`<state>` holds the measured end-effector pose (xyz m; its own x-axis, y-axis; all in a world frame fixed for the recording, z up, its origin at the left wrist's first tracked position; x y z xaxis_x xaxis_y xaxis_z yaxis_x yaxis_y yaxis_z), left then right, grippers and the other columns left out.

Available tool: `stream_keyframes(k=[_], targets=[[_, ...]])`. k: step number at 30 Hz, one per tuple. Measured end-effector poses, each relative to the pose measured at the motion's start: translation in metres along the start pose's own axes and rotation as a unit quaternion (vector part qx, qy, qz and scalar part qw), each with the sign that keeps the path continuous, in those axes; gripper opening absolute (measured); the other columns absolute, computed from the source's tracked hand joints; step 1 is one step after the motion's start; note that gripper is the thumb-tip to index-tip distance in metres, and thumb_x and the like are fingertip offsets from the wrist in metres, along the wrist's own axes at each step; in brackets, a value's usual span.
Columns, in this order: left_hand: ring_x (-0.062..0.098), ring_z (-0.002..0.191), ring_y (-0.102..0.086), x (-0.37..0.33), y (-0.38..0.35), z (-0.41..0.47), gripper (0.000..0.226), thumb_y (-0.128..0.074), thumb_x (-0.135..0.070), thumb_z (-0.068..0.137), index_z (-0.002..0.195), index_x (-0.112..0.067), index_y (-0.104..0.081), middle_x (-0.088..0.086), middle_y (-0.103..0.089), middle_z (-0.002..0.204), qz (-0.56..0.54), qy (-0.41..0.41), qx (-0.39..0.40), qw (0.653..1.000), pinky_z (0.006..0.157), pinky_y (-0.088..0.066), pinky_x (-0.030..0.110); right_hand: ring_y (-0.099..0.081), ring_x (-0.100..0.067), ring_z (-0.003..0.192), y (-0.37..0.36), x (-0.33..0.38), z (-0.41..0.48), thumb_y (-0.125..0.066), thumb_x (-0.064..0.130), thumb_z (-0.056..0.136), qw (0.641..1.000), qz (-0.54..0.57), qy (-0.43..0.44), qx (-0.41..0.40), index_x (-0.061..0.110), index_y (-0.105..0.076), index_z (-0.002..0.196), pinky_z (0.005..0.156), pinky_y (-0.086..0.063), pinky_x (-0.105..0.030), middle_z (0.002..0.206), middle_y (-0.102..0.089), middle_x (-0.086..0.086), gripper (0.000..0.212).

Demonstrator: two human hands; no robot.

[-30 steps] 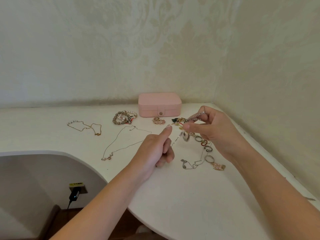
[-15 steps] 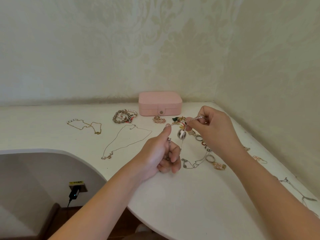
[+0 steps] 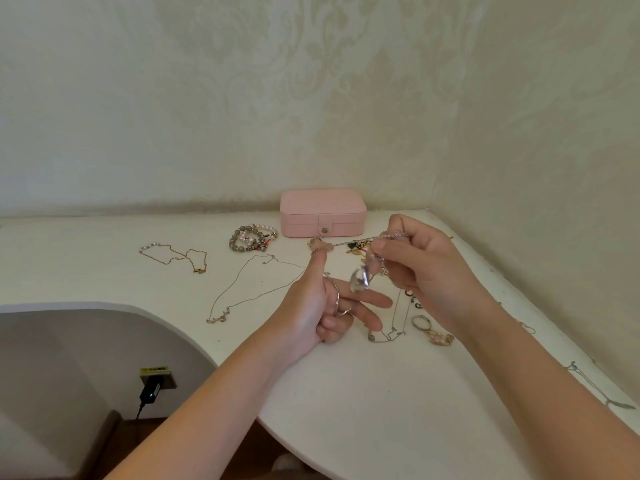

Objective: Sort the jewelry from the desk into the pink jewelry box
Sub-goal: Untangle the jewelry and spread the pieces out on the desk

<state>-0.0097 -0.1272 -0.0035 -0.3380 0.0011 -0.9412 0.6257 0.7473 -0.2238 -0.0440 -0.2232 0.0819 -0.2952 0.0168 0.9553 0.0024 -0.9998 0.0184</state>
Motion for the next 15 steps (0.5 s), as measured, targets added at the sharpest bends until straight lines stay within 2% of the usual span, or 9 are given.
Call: stream_keyframes(k=[3,7,12,15], targets=[[0.008,0.041,-0.012,-0.005,0.007,0.0,0.101,-0.002,-0.076,0.082,0.085,-0.007,-0.075,0.018,-0.068,0.075,-0.04,-0.036,-0.038,0.998,0.041,-0.004,0.019,-0.032,-0.005,0.04,0.003,0.001,0.0,-0.058,0.006,0.084,0.998,0.059,-0.014,0.021,0.026,-0.047,0.051,0.039,-0.027,-0.013,0.05,-0.048,0.001,0.041],[0.008,0.043,-0.014,-0.014,0.021,-0.005,0.097,-0.004,-0.075,0.083,0.097,-0.009,-0.073,0.008,-0.068,0.073,-0.062,-0.105,-0.1,0.988,0.041,-0.006,0.021,-0.029,-0.009,0.045,0.012,0.003,0.001,-0.062,0.01,0.081,1.0,0.014,0.003,0.016,0.026,-0.046,0.049,0.041,-0.025,-0.014,0.051,-0.046,0.004,0.039],[0.007,0.041,-0.017,-0.02,0.031,-0.012,0.088,-0.008,-0.069,0.089,0.101,-0.008,-0.071,0.007,-0.067,0.073,-0.079,-0.16,-0.175,0.968,0.033,-0.017,0.015,-0.034,-0.006,0.045,0.019,0.003,0.002,-0.062,0.007,0.087,0.997,-0.079,0.019,-0.019,0.02,-0.041,0.054,0.045,-0.026,-0.015,0.064,-0.055,0.002,0.041],[0.007,0.041,-0.016,-0.022,0.035,-0.014,0.086,-0.011,-0.068,0.089,0.105,-0.006,-0.068,0.006,-0.066,0.073,-0.111,-0.175,-0.191,0.959,0.03,-0.018,0.015,-0.041,-0.015,0.055,0.019,0.001,0.003,-0.065,0.006,0.085,0.991,-0.126,0.037,-0.031,0.013,-0.041,0.06,0.058,-0.035,-0.028,0.079,-0.062,0.007,0.036]])
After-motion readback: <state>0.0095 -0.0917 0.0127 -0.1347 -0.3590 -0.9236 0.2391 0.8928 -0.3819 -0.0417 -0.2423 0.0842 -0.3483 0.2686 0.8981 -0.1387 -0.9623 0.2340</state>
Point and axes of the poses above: each hand's wrist, its own z-axis towards the middle knuckle, its own y-axis out of the back of the hand, x = y × z, the point moved 7 cm from there along z, towards the middle knuckle
